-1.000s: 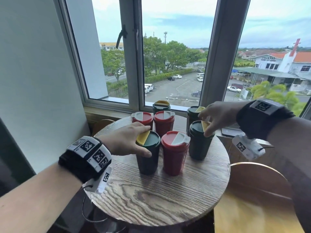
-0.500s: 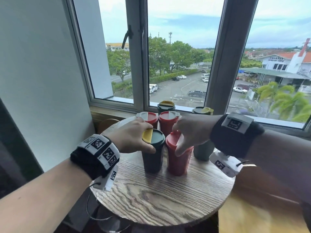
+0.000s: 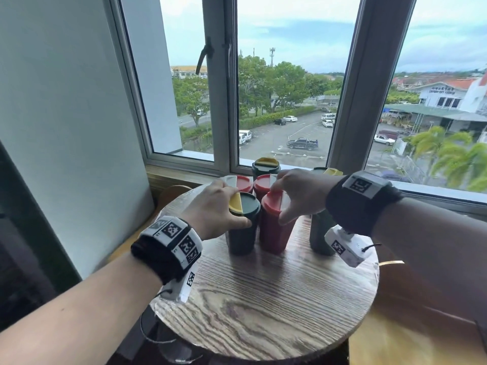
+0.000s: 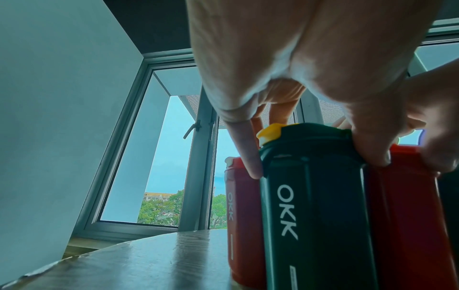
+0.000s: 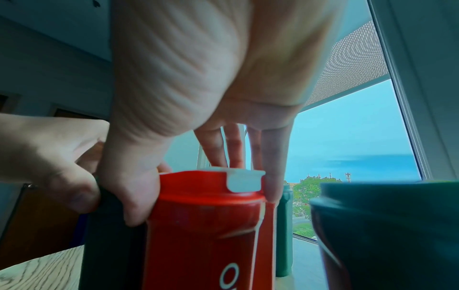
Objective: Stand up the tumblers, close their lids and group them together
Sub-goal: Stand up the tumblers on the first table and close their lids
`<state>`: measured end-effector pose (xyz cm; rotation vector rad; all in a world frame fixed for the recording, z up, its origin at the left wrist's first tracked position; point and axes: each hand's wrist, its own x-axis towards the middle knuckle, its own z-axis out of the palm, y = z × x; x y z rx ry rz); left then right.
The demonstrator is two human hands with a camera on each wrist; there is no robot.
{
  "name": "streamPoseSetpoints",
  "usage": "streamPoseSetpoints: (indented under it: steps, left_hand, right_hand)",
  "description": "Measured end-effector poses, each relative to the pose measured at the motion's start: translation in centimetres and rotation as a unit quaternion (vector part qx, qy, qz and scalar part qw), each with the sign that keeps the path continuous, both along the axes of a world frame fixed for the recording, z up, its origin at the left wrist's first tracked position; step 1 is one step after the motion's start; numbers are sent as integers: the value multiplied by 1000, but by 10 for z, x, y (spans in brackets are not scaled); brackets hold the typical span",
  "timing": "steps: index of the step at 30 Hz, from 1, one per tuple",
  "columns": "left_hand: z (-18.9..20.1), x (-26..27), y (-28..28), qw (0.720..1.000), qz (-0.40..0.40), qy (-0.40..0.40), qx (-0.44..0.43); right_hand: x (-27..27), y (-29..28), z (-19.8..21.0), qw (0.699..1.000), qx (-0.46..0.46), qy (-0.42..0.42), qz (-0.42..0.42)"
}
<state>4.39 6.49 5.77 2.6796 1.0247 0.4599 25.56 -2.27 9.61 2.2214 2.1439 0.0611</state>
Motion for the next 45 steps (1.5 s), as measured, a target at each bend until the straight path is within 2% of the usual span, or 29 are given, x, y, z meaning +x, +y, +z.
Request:
streamPoseSetpoints:
  steps: [7, 13, 17, 23, 28, 32, 36, 40, 45]
  left_hand:
    - [-8, -5, 4, 1000, 6, -19, 3]
    - [-8, -6, 7, 999, -1, 3, 39]
    - [0, 1, 2, 998, -10, -17, 59]
    - [26, 42, -32, 993, -82, -32, 83]
    - [28, 95, -70, 988, -125, 14, 87]
    - [19, 136, -79, 987, -106, 80, 88]
    - [8, 163, -76, 989, -72, 109, 73]
    - [0, 176, -74, 988, -46, 132, 72]
    - [-2, 180, -73, 988, -28, 135, 69]
  right_hand:
    - [2, 2, -1, 1000, -6, -10, -16]
    - [8, -8, 7, 999, 0, 43, -11]
    - [22, -21, 24, 997, 16, 62, -30]
    - [76, -37, 44, 994, 52, 28, -96]
    - [127, -38, 38, 989, 37, -4, -140]
    - [150, -31, 30, 989, 36, 9, -143]
    - [164, -14, 21, 990, 27, 26, -138]
    - [172, 5, 13, 991, -4, 30, -128]
    - [176, 19, 2, 993, -1, 42, -111]
